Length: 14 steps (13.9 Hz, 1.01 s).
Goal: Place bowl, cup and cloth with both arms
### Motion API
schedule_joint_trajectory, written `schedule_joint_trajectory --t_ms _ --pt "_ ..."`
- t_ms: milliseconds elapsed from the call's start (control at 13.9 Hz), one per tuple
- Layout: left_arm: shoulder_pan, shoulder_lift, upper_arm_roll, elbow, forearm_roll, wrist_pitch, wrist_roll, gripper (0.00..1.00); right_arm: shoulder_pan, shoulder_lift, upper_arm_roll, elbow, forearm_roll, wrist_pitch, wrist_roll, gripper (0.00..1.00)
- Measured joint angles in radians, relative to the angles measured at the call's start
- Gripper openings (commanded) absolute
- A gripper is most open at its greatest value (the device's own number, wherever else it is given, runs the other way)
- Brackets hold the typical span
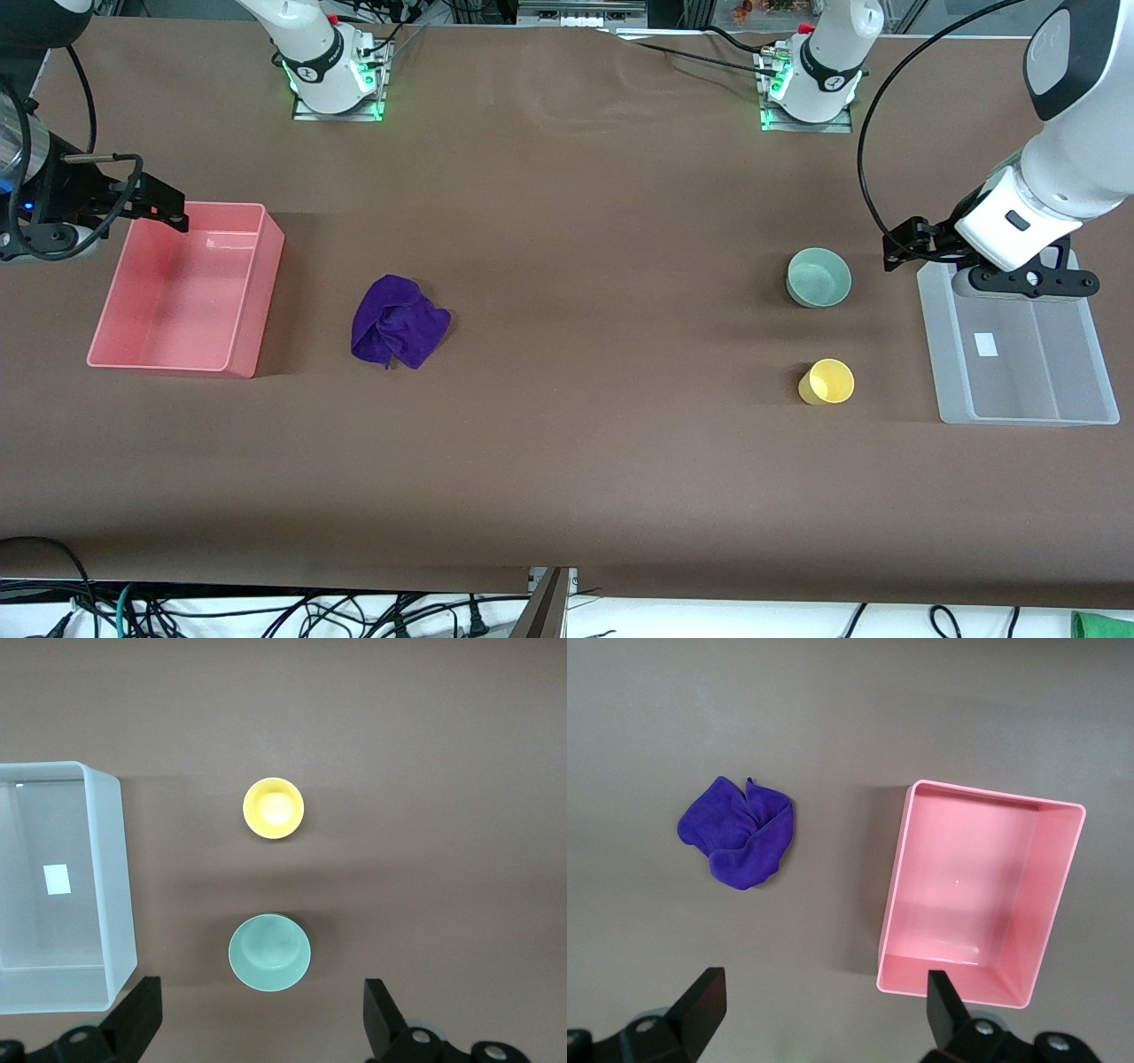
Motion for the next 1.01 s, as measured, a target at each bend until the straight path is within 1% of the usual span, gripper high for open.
schedule_joint_trajectory --t_ms 1007 --pt "-0.006 -0.001 -0.011 0.001 0.0 -0.002 0.0 1.0 0.0 0.0 0.001 0.0 0.0 0.001 0.0 1.0"
